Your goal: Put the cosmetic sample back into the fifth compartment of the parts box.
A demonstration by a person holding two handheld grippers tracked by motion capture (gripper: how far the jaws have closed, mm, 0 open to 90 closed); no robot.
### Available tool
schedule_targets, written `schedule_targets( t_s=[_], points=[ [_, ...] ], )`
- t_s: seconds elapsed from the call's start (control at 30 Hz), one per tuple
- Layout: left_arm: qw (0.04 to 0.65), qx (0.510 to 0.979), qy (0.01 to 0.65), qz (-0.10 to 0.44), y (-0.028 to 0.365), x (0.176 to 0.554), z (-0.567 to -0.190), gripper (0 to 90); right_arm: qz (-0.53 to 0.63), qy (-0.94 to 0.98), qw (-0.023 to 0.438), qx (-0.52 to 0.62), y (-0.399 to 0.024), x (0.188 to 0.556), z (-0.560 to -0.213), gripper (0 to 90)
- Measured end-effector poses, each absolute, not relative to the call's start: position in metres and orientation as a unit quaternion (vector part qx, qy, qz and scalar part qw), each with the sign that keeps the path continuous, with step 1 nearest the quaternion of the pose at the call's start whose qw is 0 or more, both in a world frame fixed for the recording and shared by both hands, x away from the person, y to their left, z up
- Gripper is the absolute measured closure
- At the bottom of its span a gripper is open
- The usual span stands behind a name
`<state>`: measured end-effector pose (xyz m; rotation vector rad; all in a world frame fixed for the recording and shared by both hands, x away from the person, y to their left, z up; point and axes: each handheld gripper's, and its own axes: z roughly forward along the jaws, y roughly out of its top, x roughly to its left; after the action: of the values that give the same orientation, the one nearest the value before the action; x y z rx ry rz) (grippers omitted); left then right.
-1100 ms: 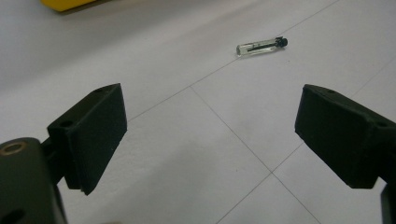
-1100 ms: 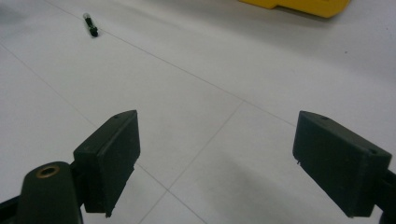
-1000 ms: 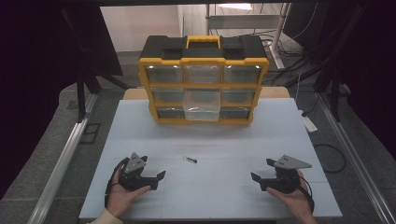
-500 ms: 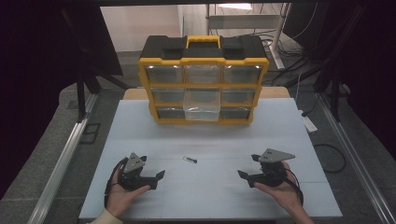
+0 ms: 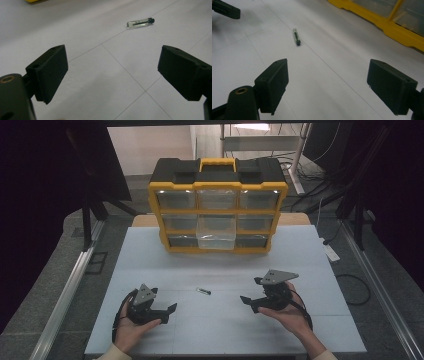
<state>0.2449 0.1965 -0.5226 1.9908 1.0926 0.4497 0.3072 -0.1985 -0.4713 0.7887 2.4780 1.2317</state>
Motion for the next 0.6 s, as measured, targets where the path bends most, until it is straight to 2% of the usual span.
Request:
schedule_targets(
  t_s=[0.6],
  points=[
    [0.398, 0.79, 0.431, 0.18, 0.195, 0.244, -0.523, 10.1, 0.426, 0.864, 0.112, 0.243, -0.165, 0.315, -0.463, 17.1]
  ],
)
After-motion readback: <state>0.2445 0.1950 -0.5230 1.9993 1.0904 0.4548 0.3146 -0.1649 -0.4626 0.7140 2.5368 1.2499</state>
